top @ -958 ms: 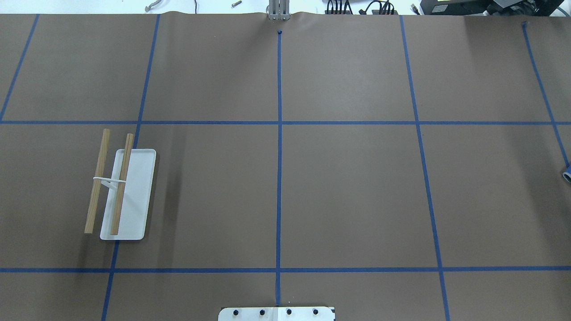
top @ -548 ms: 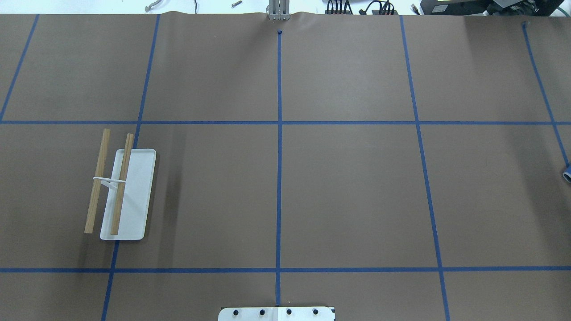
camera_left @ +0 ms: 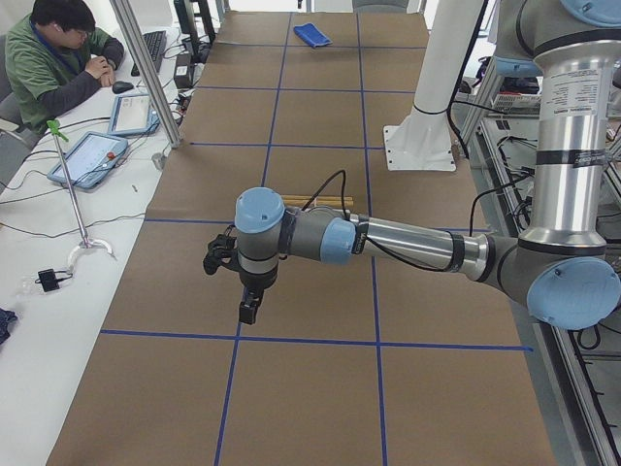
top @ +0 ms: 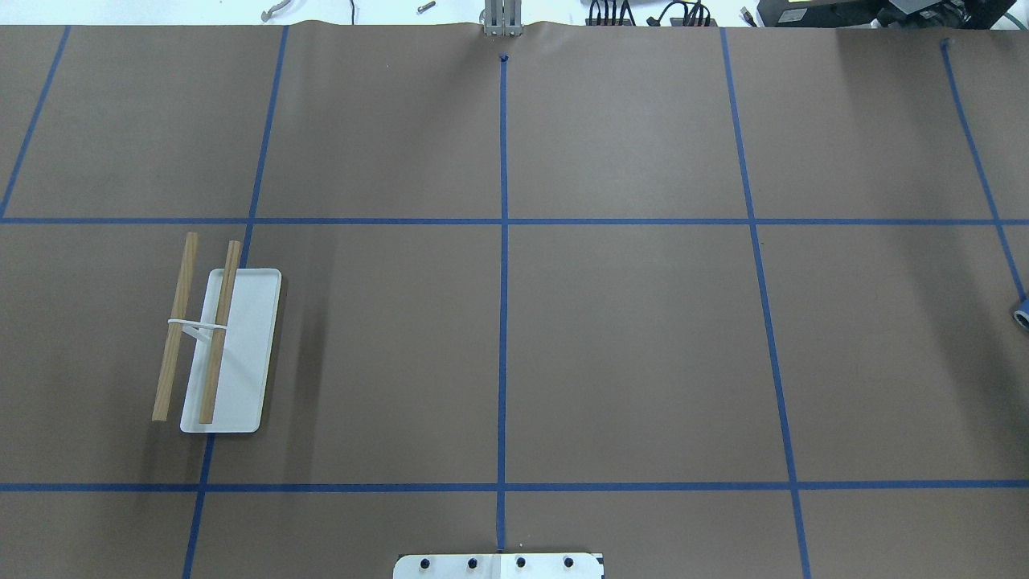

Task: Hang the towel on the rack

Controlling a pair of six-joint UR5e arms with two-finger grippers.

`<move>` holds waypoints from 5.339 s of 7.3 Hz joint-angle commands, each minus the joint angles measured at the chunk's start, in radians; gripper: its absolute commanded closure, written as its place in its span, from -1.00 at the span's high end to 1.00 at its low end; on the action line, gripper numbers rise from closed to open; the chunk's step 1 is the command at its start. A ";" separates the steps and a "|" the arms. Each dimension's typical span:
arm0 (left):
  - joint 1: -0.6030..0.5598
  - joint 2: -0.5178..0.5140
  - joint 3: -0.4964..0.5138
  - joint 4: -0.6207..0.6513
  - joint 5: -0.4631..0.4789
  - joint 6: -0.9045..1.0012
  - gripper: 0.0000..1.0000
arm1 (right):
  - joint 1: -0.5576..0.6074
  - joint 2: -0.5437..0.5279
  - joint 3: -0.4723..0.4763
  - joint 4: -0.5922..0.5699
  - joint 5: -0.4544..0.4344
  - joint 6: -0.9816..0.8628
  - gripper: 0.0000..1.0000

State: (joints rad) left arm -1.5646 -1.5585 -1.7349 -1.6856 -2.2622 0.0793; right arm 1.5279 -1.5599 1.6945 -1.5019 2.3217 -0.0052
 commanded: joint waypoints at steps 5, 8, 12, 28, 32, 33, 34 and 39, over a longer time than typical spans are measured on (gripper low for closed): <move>0.001 -0.015 0.106 -0.356 0.012 -0.013 0.97 | -0.047 -0.028 -0.104 0.210 -0.086 -0.009 1.00; 0.001 0.000 0.103 -0.390 0.012 -0.018 0.97 | -0.074 -0.026 -0.361 0.490 -0.084 -0.007 1.00; 0.000 0.001 0.103 -0.390 0.009 -0.013 0.97 | -0.094 -0.026 -0.526 0.678 -0.082 -0.007 0.96; 0.000 0.014 0.109 -0.390 0.009 -0.007 0.97 | -0.178 -0.023 -0.552 0.678 -0.105 0.040 -0.85; 0.000 0.015 0.109 -0.390 0.009 -0.009 0.97 | -0.154 -0.005 -0.538 0.672 -0.064 0.048 -1.00; 0.000 0.015 0.109 -0.390 0.009 -0.009 0.97 | -0.152 0.010 -0.538 0.670 -0.062 0.120 -0.06; 0.000 0.015 0.109 -0.390 0.009 -0.007 0.97 | -0.152 0.014 -0.539 0.677 -0.062 0.198 0.33; 0.000 0.014 0.107 -0.391 0.009 -0.009 0.97 | -0.153 -0.014 -0.536 0.732 -0.076 0.344 0.47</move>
State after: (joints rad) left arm -1.5647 -1.5434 -1.6274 -2.0758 -2.2534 0.0712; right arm 1.3757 -1.5587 1.1574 -0.7984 2.2452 0.3297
